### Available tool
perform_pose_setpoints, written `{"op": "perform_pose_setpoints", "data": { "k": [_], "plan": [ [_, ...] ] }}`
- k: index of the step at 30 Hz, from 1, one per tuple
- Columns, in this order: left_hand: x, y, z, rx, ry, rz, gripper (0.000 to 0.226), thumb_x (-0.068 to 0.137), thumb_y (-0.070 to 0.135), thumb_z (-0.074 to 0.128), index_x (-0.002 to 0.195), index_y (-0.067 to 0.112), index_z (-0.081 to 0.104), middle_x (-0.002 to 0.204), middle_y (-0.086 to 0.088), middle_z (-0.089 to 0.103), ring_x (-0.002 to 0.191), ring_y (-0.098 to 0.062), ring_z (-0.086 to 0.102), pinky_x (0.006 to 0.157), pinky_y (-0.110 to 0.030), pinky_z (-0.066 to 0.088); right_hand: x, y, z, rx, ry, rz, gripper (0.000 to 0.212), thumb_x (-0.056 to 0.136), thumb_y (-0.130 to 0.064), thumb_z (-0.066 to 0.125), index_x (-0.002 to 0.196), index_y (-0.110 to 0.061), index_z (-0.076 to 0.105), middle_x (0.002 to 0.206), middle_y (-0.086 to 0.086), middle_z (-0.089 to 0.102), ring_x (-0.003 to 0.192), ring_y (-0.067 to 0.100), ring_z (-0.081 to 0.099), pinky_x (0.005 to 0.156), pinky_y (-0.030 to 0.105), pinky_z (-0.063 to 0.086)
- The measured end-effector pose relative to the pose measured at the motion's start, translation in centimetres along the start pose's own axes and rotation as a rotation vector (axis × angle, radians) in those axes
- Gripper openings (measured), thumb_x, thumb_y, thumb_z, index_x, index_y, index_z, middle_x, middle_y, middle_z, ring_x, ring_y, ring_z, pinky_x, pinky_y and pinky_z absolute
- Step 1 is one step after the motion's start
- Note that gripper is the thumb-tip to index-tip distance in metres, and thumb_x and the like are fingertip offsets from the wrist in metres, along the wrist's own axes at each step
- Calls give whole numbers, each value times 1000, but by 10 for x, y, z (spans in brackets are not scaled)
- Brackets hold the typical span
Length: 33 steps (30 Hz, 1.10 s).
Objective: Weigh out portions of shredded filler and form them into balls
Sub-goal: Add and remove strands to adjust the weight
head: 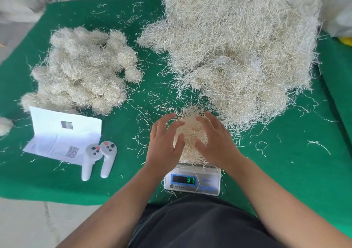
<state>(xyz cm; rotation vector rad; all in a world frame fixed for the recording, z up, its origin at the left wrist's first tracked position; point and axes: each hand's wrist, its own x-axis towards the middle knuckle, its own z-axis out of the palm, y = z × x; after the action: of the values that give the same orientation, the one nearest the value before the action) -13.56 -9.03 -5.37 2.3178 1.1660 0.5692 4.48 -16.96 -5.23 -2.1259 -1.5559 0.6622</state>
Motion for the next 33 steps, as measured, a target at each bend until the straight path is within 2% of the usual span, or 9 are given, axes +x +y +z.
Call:
{"op": "perform_pose_setpoints", "data": {
  "k": [3,8,12,17,20,23,27,29,33],
  "plan": [
    [2,3,4,-69,3,-27,33,101,32,55,134,33,57,151,10,37,139,-17,33,111,-36,29,6,11,-1,33,68,30,59,96,-40,60,150,-37,37,160,-8,29,146,21,34,121,48,31],
    [12,13,5,-126,8,-34,32,100,29,56,132,31,60,142,12,42,133,-16,37,111,-46,39,38,57,-23,16,227,294,45,99,-21,59,143,-24,51,131,6,57,97,22,67,82,40,59],
    [29,25,4,-146,12,-7,30,100,29,54,129,31,61,135,13,44,130,-10,39,111,-43,40,58,93,-28,-188,34,498,77,93,-28,73,151,-26,23,118,8,59,89,27,67,77,48,62],
    [53,37,8,-148,-7,36,24,99,25,56,120,31,65,125,19,50,124,-3,42,110,-33,35,63,126,-20,-417,-120,554,26,102,-23,58,127,-17,62,110,5,64,90,25,67,78,41,62],
    [66,43,11,-139,-104,13,22,99,29,55,118,34,66,121,22,51,121,-1,41,110,-30,29,64,126,-22,-189,-52,440,14,101,-21,60,97,-9,68,94,9,63,78,24,63,78,39,60],
    [79,54,19,-97,-206,-30,34,94,48,45,126,45,57,128,28,46,126,4,32,116,-34,25,61,108,-38,161,128,370,36,96,-17,64,65,-12,45,69,5,41,60,20,38,61,31,39],
    [102,74,39,-91,-428,-71,79,84,62,61,152,54,20,154,23,32,137,0,13,123,-45,9,50,66,-72,572,340,286,15,98,-27,62,86,-20,65,79,4,63,64,10,51,57,25,41],
    [120,84,46,-148,-458,-82,90,83,54,73,156,47,22,152,18,43,134,-3,25,123,-47,17,48,45,-84,790,313,246,11,94,-32,64,91,-22,66,82,12,68,66,13,54,61,31,43],
    [159,94,43,-299,-259,-107,35,91,35,74,124,30,64,115,12,64,103,-8,64,88,-29,56,52,34,-96,827,372,133,36,99,-19,69,128,-34,55,117,-11,66,104,11,65,84,27,52]
  ]
}}
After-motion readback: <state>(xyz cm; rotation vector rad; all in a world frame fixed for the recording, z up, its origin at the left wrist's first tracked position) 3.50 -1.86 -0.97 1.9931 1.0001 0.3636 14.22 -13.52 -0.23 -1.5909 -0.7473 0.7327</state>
